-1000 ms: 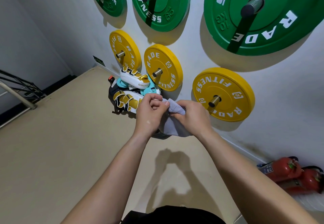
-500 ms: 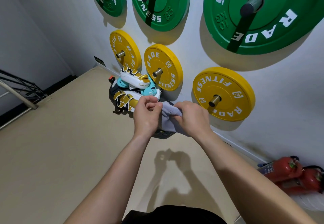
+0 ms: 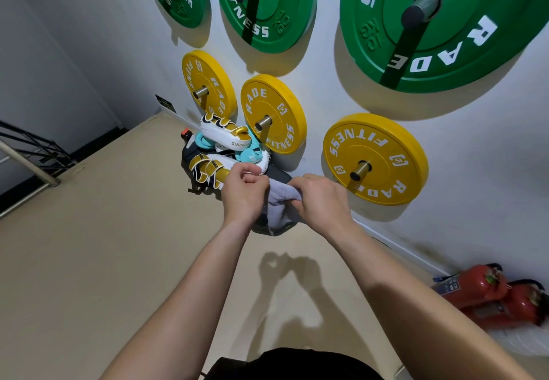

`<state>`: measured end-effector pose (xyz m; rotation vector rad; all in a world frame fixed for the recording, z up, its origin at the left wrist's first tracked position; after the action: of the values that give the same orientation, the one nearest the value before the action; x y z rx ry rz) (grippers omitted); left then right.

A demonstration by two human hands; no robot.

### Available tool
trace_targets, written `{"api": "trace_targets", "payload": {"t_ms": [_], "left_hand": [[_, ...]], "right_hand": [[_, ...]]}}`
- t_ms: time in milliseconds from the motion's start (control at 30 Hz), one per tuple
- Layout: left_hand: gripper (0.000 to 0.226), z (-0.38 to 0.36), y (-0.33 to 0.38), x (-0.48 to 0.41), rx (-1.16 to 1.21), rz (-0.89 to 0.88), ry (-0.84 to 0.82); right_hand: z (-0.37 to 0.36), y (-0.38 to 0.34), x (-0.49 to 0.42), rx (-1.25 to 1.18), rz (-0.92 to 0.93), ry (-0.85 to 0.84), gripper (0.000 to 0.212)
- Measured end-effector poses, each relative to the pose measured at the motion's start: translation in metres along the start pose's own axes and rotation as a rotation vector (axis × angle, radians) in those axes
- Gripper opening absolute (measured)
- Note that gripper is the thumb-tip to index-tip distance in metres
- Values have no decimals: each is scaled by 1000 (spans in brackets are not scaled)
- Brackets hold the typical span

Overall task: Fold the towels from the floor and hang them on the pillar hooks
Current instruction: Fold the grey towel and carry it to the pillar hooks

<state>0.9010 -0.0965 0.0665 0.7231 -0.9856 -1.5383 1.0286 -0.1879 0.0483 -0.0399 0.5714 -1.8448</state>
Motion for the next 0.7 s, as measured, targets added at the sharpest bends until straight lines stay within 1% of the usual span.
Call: {"api": "trace_targets", "payload": {"t_ms": [67, 100, 167, 200, 233, 300, 367, 433, 533, 567, 600, 633, 700], "left_hand": [[17, 0, -5, 0, -224, -247, 20], [26, 2, -6, -1, -333, -370, -43], [53, 5, -7, -6, -466, -536, -282], [58, 6, -7, -8, -507, -561, -389], [52, 7, -7, -9, -522, -557, -455], [32, 4, -9, -13, -488, -487, -501], [21, -1, -10, -17, -413, -443, -524], [18, -8, -7, -18, -306, -398, -566], [18, -23, 0, -14, -176, -298, -590], [16, -30, 1, -13, -150, -262, -579], [15, -38, 2, -12, -139, -225, -556], [15, -47, 3, -11, -140, -202, -519], [18, -68, 8, -10, -167, -206, -430]], "right_hand": [[1, 1, -2, -8, -12, -36, 19], [2, 2, -3, -12, -16, -56, 18], [5, 7, -5, -30, -16, -94, 20], [6, 10, -6, -44, -17, -113, 22], [8, 13, -6, -55, -20, -133, 23], [11, 21, -7, -92, -31, -179, 25], [13, 32, -7, -228, -64, -239, 25], [17, 46, -5, -406, -99, -329, 22], [25, 69, 2, -540, -160, -454, 21], [29, 78, 5, -613, -206, -460, 19], [35, 86, 7, -703, -261, -433, 19], [40, 94, 10, -798, -320, -364, 19], [46, 108, 15, -1018, -466, -121, 22]]}}
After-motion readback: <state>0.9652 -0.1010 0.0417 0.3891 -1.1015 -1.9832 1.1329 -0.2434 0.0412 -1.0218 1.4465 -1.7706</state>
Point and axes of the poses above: each hand's wrist, its own x-axis away from the middle knuckle, its own z-axis out of the back of the hand, y = z × x, the point moved 1 cm from there along -x, towards the middle knuckle, and after that the axes turned 9 degrees about -x, right-handed, at the moved point
